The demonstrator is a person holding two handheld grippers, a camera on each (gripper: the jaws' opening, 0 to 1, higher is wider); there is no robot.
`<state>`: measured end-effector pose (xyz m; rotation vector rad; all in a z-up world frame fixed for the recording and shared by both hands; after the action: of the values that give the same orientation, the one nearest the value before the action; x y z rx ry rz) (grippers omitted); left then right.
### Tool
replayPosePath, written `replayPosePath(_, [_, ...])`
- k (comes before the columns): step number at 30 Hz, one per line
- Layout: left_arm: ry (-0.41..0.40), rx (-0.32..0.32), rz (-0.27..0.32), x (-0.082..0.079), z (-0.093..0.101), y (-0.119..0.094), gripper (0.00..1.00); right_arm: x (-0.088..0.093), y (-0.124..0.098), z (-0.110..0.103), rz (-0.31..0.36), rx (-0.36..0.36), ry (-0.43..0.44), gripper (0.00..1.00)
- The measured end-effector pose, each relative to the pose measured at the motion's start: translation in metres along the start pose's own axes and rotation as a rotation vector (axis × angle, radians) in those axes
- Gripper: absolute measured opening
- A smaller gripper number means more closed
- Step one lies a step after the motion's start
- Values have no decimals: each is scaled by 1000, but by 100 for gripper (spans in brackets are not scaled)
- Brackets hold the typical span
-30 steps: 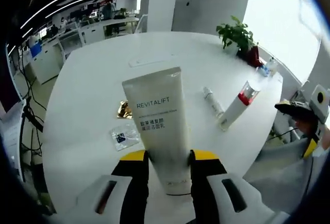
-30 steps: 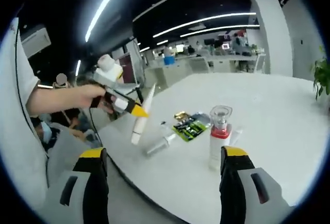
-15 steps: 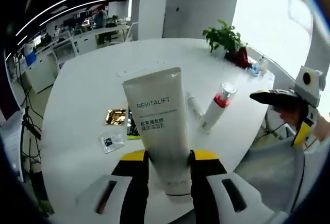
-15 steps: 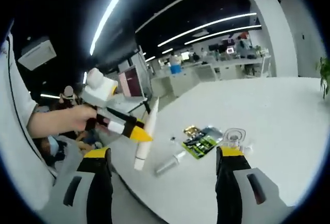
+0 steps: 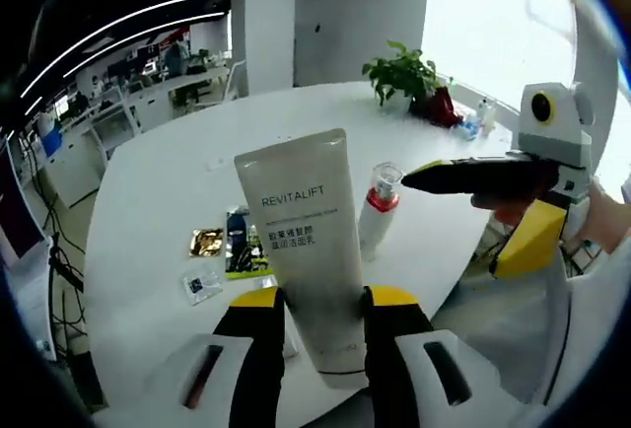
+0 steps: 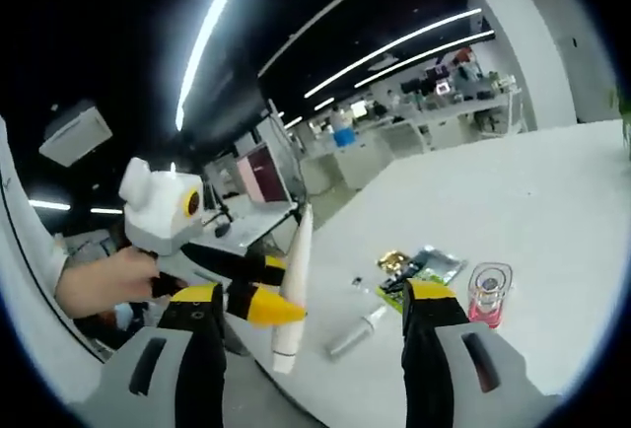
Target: Arrange the skincare products in the storage area until every visible bottle or jar stands upright without overlapping.
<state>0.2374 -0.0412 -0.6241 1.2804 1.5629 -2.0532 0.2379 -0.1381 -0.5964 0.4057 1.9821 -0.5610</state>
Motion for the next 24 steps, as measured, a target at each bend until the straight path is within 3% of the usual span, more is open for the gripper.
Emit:
replayPosePath(10, [70,-1,10,-1,20,-8,28,-6,6,-6,18,-13,64,64])
replayPosePath(20, [126,-8,35,-5,44,-18,28,8,16,-16,-28,-47,110,57])
replayPosePath(24, [149,-17,47,-6,49,-20,28,7,13,-17,-16,-62,147,43])
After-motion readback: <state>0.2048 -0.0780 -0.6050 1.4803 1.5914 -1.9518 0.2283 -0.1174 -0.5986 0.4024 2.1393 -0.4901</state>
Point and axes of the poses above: the point that each gripper's makers call its tool centre point, and the gripper's own axes: y roughly forward along the fingers, z roughly to its right, x roughly out of its underside, the point moved 3 cm from there along -y, roughly backward along the fingers, and after that the axes turned 1 degree about -x, right-handed, at the moved point
